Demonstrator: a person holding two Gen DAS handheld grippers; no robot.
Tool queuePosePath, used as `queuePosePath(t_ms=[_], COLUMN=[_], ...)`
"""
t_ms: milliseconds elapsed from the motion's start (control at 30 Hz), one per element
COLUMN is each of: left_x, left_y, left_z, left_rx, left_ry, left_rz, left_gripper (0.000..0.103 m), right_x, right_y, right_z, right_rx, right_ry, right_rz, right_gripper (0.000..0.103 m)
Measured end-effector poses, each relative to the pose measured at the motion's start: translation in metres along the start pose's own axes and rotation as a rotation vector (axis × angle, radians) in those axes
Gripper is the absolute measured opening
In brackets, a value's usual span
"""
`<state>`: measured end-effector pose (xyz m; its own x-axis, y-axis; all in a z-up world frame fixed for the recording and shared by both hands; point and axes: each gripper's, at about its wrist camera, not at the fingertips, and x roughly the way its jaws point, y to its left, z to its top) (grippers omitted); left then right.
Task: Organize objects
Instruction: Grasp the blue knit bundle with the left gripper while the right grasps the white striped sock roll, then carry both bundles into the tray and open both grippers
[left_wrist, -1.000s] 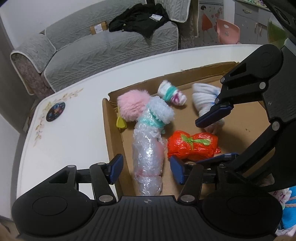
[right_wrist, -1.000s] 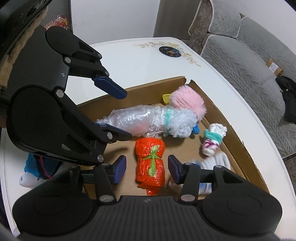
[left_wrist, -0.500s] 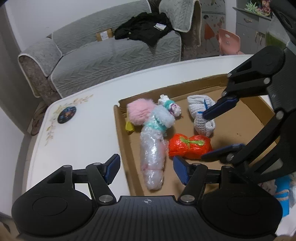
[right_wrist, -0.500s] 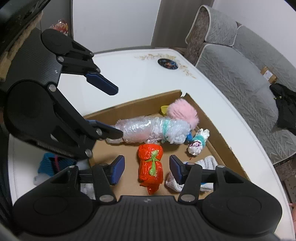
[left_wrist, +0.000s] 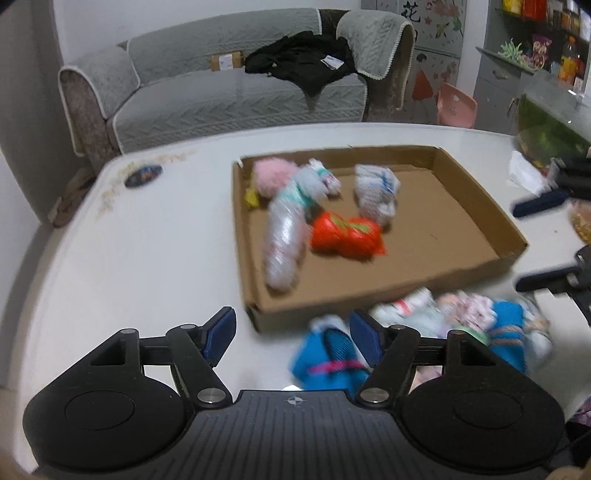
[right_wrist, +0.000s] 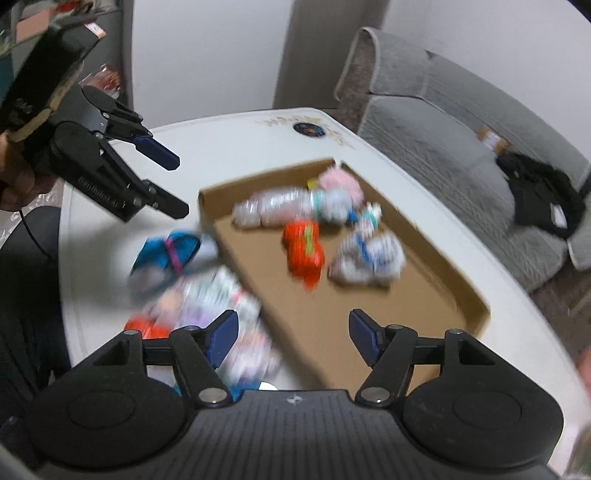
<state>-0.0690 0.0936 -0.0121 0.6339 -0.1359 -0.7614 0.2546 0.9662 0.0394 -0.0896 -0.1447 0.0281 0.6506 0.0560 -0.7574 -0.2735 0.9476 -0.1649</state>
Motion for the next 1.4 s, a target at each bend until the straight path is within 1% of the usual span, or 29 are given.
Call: queuePosePath(t_ms=[167,200,267,333,433,500,567,633,700,733,800,833,900,967,1233,1400], left_x=[0.01,0.013,0.018,0.021,0.026,0.027,0.029,0.031,0.033,0.035,0.04,0.043,0.044,0.043,0.037,0.018], left_y=[-0.015,-0.017,-0.021,-0.024,-0.021,-0.016,-0.01,-0.004,-0.001,-0.001,-0.002,-0.002,-0.006,-0.005,0.003,0.01], left_z=[-0.024,-0.027,-0.033,-0.036,-0.042,-0.044,-0.046,-0.047,-0.047,-0.047,-0.047,-0.047,-0.046,-0.046,-0.047,-0.041], left_rx=[-0.015,-0.022,-0.033,-0.035,-0.052,-0.063,-0.054,-0.063,-0.053,-0.051,-0.041,-0.038,-0.013,-0.016,-0.026,-0.02], left_ry=[0.006,0.011,0.019,0.017,0.017,0.021,0.036,0.047,0.052,0.055,0.071,0.082,0.075,0.076,0.075,0.05], left_rz=[-0.012,-0.02,-0.028,-0.029,-0.026,-0.018,0.006,0.006,0.014,0.01,-0.012,-0.027,-0.031,-0.036,-0.032,-0.03], left_gripper=[0.074,0.074,0.074,0.074,0.078,0.078,0.079,0.078,0.076,0.074,0.068,0.061,0.057,0.055,0.054,0.054], right_x=[-0.012,-0.01,-0.007,-0.002,0.01,0.017,0.017,0.017,0.018,0.017,0.018,0.02,0.019,0.017,0.005,-0.013], right_y=[0.013,0.014,0.017,0.017,0.017,0.017,0.015,0.013,0.008,0.008,0.007,0.006,0.005,0.004,-0.006,-0.016], right_z=[-0.053,-0.06,-0.07,-0.077,-0.086,-0.089,-0.091,-0.095,-0.097,-0.099,-0.102,-0.104,-0.107,-0.109,-0.113,-0.108], right_rx=[0.143,0.173,0.215,0.259,0.316,0.343,0.355,0.368,0.388,0.394,0.405,0.41,0.419,0.432,0.434,0.422], right_ry=[0.008,0.017,0.028,0.039,0.051,0.066,0.07,0.074,0.082,0.085,0.094,0.096,0.092,0.091,0.068,0.031], right_rz=[-0.014,-0.032,-0.068,-0.087,-0.091,-0.097,-0.104,-0.107,-0.108,-0.107,-0.098,-0.091,-0.085,-0.088,-0.081,-0.092], right_gripper=[0.066,0.066,0.066,0.066,0.066,0.066,0.065,0.063,0.053,0.05,0.042,0.04,0.034,0.031,0.029,0.029])
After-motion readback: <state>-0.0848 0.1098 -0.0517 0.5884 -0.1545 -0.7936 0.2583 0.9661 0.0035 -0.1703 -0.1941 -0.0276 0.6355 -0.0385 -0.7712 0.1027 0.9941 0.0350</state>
